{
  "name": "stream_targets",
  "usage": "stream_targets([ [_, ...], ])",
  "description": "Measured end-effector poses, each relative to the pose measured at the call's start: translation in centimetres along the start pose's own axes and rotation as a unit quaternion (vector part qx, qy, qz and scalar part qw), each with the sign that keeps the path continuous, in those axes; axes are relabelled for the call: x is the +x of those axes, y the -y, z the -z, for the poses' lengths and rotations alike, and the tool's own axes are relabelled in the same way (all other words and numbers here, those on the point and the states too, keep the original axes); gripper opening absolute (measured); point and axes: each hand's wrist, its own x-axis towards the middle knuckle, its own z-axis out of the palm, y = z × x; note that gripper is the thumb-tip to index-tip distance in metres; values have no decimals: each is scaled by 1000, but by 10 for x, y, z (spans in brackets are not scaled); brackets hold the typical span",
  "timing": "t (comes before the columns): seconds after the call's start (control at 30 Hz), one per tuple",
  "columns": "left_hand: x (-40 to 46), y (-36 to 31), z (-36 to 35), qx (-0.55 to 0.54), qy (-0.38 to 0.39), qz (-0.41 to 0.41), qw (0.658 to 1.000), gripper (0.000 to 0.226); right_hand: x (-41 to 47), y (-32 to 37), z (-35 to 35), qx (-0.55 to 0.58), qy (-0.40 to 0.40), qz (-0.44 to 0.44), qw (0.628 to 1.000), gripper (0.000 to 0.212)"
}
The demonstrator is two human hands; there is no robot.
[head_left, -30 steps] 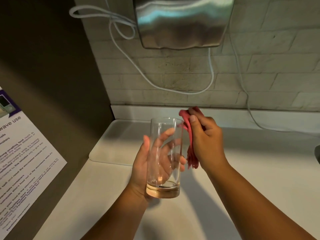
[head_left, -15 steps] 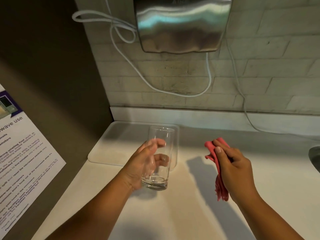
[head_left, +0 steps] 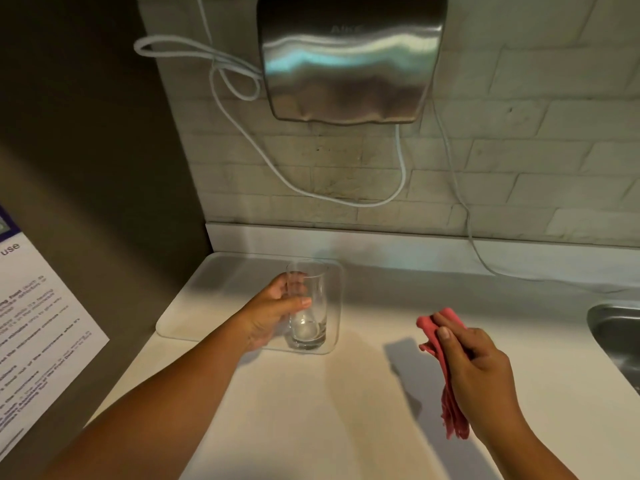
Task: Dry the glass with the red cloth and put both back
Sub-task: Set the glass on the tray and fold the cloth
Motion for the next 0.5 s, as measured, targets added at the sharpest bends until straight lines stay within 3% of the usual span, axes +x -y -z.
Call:
stream_targets([
  [0.3,7,4,10,20,3,8,1000,61,4,-3,0,24,7,-12,1000,24],
  [0.5,-1,4,14,54,8,4,998,85,8,7,-12,31,33,-1,999,26],
])
